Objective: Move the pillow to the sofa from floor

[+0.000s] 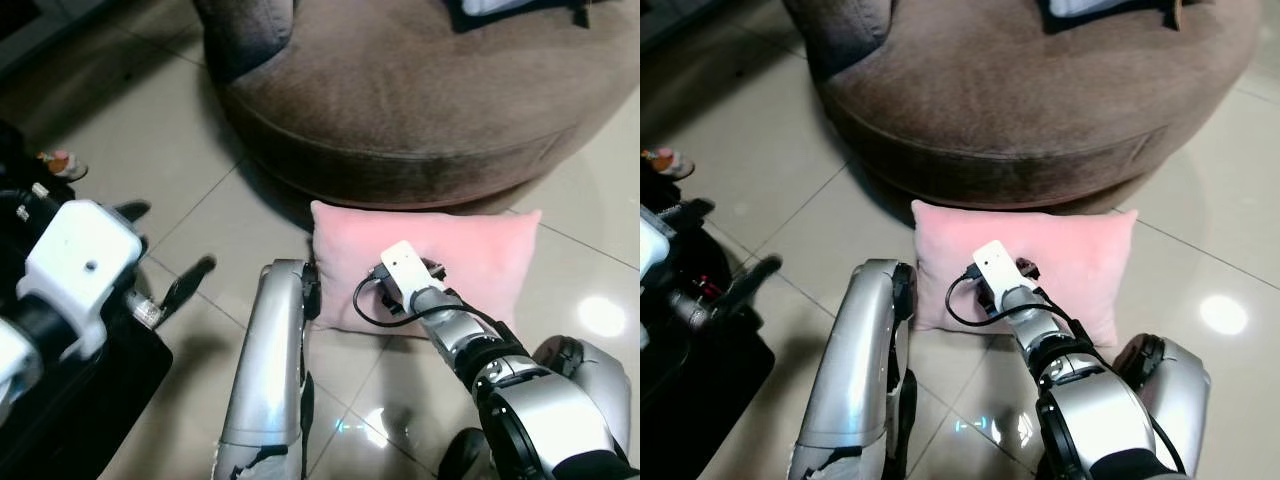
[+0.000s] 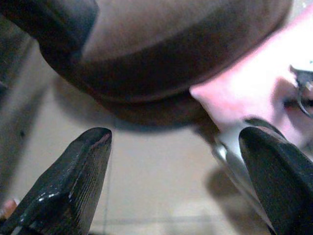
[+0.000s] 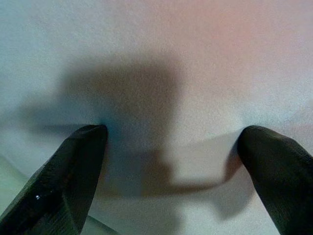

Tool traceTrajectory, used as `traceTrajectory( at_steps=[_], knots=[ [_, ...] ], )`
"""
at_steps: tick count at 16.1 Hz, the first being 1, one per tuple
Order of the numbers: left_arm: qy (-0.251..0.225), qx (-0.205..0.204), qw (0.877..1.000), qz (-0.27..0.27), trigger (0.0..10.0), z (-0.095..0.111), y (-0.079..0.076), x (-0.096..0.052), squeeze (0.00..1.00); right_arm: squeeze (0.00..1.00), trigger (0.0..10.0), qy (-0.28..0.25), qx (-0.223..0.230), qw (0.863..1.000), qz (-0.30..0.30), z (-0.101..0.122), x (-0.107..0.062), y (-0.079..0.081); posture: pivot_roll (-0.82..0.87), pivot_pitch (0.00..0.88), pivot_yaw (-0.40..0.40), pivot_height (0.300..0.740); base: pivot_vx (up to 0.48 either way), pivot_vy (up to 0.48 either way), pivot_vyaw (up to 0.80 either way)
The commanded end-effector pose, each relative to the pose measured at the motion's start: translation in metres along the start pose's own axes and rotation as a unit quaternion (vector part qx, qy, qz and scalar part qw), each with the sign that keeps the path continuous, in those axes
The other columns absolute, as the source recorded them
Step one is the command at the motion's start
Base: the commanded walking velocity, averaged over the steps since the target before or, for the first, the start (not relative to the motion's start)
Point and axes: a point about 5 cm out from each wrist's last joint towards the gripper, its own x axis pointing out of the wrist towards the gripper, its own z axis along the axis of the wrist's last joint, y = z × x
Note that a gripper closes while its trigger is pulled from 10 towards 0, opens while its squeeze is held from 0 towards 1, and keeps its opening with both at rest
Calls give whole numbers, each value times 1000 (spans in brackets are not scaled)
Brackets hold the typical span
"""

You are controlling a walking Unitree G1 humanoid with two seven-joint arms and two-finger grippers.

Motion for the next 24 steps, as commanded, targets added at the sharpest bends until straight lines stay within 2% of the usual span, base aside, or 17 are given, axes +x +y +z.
traceTrajectory(
  at_steps=[1, 3, 4, 5, 6, 7, 10, 13, 18, 24],
  knots=[
    [9, 7, 1000, -16, 10000, 3, -3, -7, 0, 0, 10000, 27, 6, 1000, 13, -13, -2, 10, 767, 251, 155, 340, 0, 0, 0],
    [18, 3, 999, -34, 10000, 1, -4, -14, 0, 0, 10000, 64, -3, 997, 33, -32, -5, 18, 763, 238, 173, 340, 0, 0, 0],
    [20, 2, 999, -36, 10000, 1, -4, -15, 0, 0, 9686, 69, -8, 997, 36, -36, -6, 19, 760, 233, 180, 340, 0, 0, 0],
    [19, 2, 999, -38, 10000, 2, -3, -16, 0, 0, 5765, 71, -7, 997, 36, -38, -6, 18, 758, 233, 182, 340, 0, 0, 0],
    [20, 1, 999, -39, 10000, 2, -3, -16, 0, 0, 3137, 69, -13, 997, 30, -38, -6, 17, 757, 233, 186, 340, 0, 0, 0],
    [22, -3, 999, -43, 10000, 2, -3, -17, 0, 0, 0, 63, -32, 997, 22, -39, -6, 15, 756, 232, 188, 340, 0, 0, 0],
    [18, -17, 997, -67, 10000, 2, -8, -17, 0, 0, 0, 59, -57, 997, 9, -40, -6, 9, 754, 229, 190, 340, 0, 0, 0],
    [21, -41, 992, -118, 10000, 1, -17, -20, 0, 0, 0, 57, -79, 995, 6, -40, -6, 4, 747, 226, 189, 340, 0, 0, 0],
    [28, -49, 990, -127, 10000, 2, -20, -24, 0, 0, 0, 57, -101, 993, 1, -42, -6, 1, 736, 222, 199, 340, 0, 0, 0],
    [28, -59, 990, -127, 10000, 3, -24, -26, 0, 0, 0, 55, -100, 993, -4, -44, -7, -2, 723, 208, 207, 340, 0, 0, 0]
  ],
)
